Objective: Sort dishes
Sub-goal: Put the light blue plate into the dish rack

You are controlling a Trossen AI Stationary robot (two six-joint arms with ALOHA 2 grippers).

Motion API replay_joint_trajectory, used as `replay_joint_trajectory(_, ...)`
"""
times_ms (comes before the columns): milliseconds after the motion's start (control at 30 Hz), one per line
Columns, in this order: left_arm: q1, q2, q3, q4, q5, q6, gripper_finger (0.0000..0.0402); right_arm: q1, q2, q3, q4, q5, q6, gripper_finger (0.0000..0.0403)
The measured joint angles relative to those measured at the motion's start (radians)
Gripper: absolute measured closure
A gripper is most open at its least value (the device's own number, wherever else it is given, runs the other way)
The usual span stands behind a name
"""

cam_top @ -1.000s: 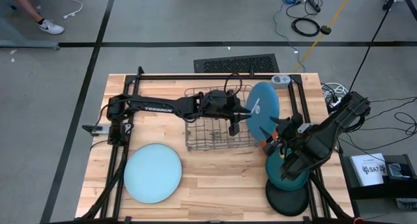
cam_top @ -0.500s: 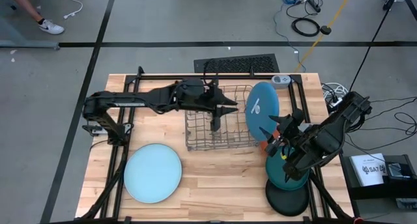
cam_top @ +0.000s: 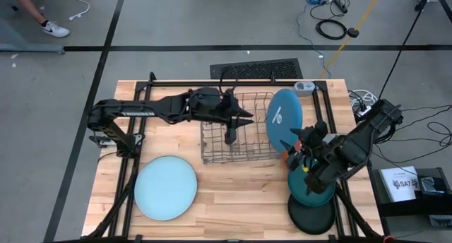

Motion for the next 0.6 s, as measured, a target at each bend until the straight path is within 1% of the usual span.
replay_joint_trajectory(67, -0.001, 0.000, -0.004, 0.002, -0.001, -0.004, 0.0308, -0.006, 0.001, -0.002, -0.003, -0.032, 0.013, 0.0145)
replay_joint_trajectory(200, -0.001, -0.002, -0.005, 0.002, -0.005, -0.023, 0.0308, -0.002, 0.003, -0.002, -0.004, -0.028, 0.009, 0.0145)
replay_joint_trajectory(333, -0.001, -0.007, -0.006, -0.007, -0.005, 0.002, 0.0308, -0.005, 0.006, -0.002, -0.009, 0.078, 0.009, 0.0145)
replay_joint_trajectory(467, -0.021, -0.045, -0.007, -0.065, -0.002, 0.055, 0.0308, -0.003, 0.029, -0.002, 0.020, 0.181, 0.010, 0.0145)
replay_joint_trajectory(533, -0.046, -0.075, -0.007, -0.071, 0.004, 0.079, 0.0308, -0.005, 0.053, -0.003, 0.067, 0.256, -0.029, 0.0145)
replay_joint_trajectory(600, -0.081, -0.099, -0.007, -0.048, 0.012, 0.103, 0.0308, -0.014, 0.080, -0.003, 0.152, 0.325, -0.121, 0.0145)
